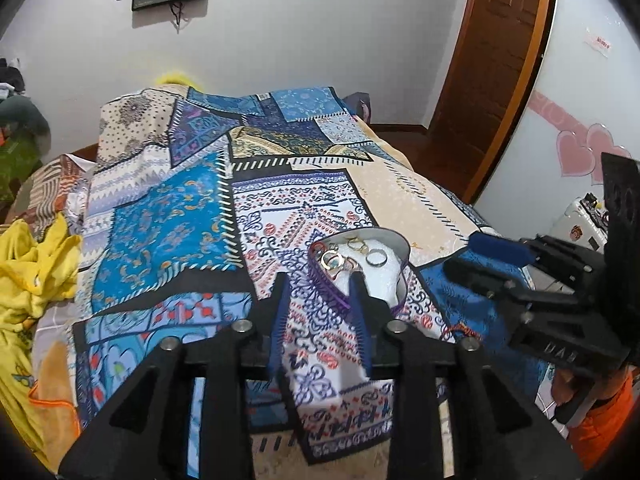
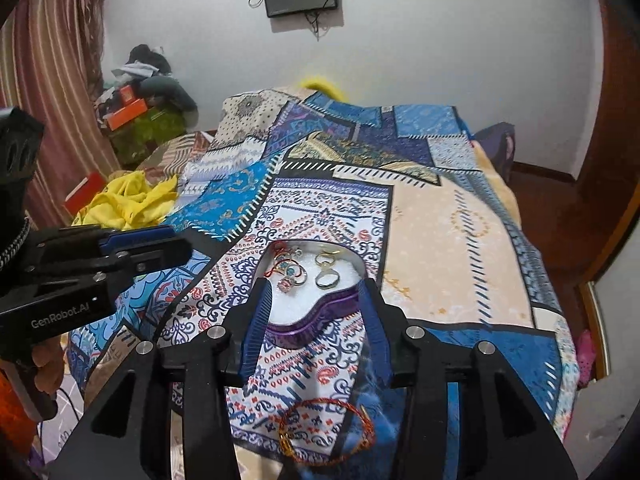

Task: Organize jewelry
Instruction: 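Move both open grippers back to the orange beaded bracelet on the quilt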

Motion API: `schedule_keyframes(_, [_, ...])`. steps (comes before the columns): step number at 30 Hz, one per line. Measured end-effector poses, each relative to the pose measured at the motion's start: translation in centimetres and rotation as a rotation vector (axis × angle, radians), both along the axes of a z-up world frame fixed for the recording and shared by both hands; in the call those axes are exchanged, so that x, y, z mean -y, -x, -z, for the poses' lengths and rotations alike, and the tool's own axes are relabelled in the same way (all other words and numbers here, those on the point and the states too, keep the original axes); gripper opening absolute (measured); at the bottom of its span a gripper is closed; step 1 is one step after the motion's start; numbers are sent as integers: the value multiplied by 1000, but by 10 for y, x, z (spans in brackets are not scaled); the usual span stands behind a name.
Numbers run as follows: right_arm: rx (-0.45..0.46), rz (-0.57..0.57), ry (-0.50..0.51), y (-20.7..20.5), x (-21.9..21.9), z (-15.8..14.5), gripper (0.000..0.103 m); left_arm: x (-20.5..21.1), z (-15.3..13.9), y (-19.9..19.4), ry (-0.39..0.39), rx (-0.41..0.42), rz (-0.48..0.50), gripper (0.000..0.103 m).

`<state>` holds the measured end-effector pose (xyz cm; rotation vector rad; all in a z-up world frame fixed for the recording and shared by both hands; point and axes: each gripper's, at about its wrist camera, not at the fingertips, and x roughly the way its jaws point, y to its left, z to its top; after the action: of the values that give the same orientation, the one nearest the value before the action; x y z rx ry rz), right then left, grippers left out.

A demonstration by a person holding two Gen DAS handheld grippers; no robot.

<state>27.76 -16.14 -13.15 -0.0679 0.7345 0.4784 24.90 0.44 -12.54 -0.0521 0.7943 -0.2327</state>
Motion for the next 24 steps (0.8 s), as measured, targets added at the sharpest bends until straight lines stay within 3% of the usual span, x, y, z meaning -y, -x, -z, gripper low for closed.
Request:
schedule_keyframes(13, [8,79,29,24,26,4,42,-4,18,38,-51,-53,-14,35])
schedule_keyframes(24, [-65,138,50,40,52,29,42,21,47,61,-59,-141,53,35])
